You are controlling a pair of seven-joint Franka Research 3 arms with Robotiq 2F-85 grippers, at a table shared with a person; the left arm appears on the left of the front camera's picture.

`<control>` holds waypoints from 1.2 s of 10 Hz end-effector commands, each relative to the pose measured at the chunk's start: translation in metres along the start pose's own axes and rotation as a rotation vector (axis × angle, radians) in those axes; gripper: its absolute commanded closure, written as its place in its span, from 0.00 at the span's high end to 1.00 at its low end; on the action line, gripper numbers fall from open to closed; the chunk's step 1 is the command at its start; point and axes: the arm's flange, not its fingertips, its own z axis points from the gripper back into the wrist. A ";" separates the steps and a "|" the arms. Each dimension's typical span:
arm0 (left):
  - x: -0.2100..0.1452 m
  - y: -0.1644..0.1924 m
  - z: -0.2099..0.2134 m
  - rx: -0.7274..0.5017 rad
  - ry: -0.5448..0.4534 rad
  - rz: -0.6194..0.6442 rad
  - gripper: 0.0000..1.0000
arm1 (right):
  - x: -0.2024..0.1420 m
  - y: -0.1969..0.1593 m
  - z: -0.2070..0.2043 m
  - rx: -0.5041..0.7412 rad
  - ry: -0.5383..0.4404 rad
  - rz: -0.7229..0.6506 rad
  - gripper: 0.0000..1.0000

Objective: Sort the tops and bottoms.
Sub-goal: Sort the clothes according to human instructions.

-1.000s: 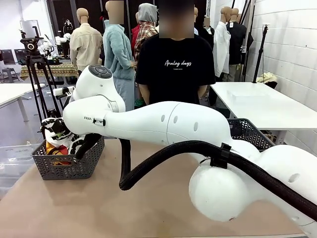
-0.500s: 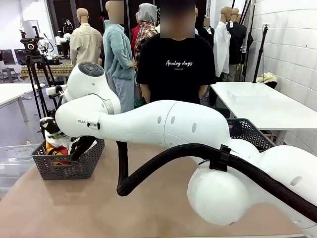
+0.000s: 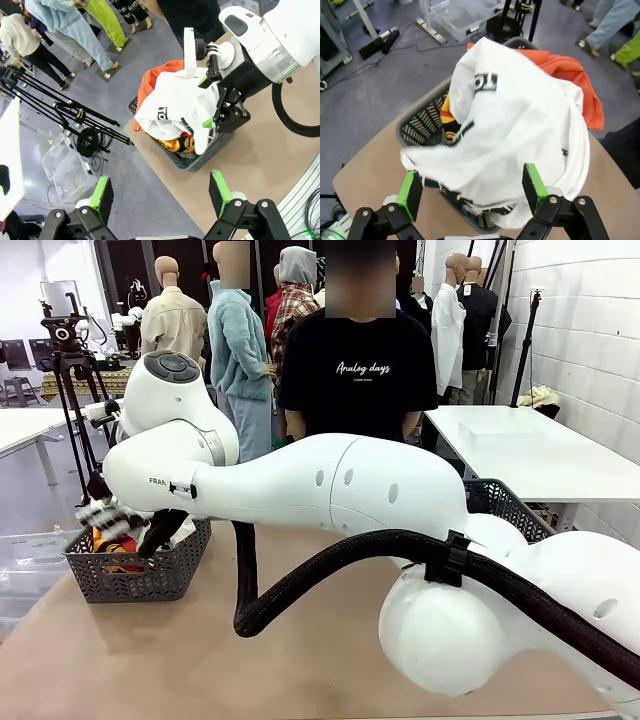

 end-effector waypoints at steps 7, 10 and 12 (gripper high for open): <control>0.001 0.001 0.001 0.003 0.001 0.002 1.00 | 0.004 0.002 0.006 0.003 -0.011 -0.002 1.00; 0.001 0.001 0.001 0.003 0.001 0.002 1.00 | 0.004 0.002 0.006 0.003 -0.011 -0.002 1.00; 0.001 0.001 0.001 0.003 0.001 0.002 1.00 | 0.004 0.002 0.006 0.003 -0.011 -0.002 1.00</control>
